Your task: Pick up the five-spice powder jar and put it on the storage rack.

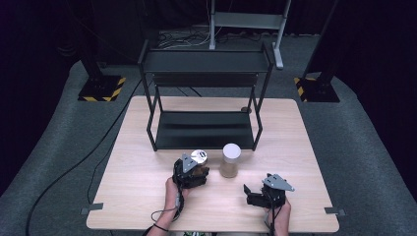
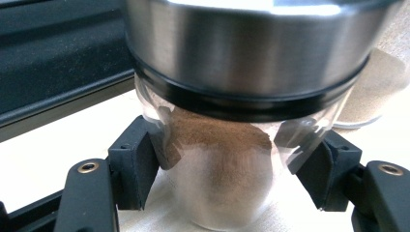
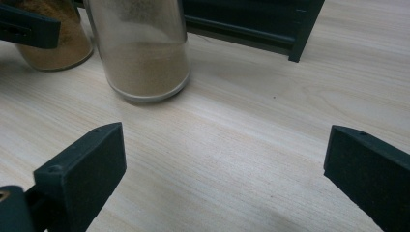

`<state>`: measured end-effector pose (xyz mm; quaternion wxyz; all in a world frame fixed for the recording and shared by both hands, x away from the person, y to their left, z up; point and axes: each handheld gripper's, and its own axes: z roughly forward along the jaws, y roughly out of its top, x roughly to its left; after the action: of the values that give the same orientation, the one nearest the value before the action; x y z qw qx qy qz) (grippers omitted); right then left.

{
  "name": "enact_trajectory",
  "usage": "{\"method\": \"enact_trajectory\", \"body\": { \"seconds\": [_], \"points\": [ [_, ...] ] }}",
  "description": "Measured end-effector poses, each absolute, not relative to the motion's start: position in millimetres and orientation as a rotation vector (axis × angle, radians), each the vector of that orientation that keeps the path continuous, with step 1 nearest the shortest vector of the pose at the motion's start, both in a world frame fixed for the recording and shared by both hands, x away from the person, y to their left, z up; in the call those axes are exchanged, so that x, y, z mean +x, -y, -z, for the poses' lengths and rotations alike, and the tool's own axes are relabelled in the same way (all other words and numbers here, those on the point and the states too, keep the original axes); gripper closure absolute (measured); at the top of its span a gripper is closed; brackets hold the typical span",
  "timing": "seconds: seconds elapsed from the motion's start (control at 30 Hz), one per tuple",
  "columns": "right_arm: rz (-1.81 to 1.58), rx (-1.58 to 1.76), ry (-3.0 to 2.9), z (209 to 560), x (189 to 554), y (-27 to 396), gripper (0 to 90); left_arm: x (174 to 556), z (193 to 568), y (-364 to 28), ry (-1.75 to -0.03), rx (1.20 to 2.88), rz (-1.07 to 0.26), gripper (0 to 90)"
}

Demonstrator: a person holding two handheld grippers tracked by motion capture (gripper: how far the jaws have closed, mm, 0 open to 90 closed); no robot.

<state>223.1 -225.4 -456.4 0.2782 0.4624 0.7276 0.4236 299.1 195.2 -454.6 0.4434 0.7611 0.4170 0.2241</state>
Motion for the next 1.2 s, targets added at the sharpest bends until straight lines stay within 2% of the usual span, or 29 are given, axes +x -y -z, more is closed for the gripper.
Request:
{"method": "enact_trajectory", "body": {
  "seconds": [1.2],
  "points": [
    [-1.136, 1.237, -1.953, 456, 223, 225, 0.0, 305, 444, -203, -1.026, 1.902, -0.612, 31.2]
  ]
}}
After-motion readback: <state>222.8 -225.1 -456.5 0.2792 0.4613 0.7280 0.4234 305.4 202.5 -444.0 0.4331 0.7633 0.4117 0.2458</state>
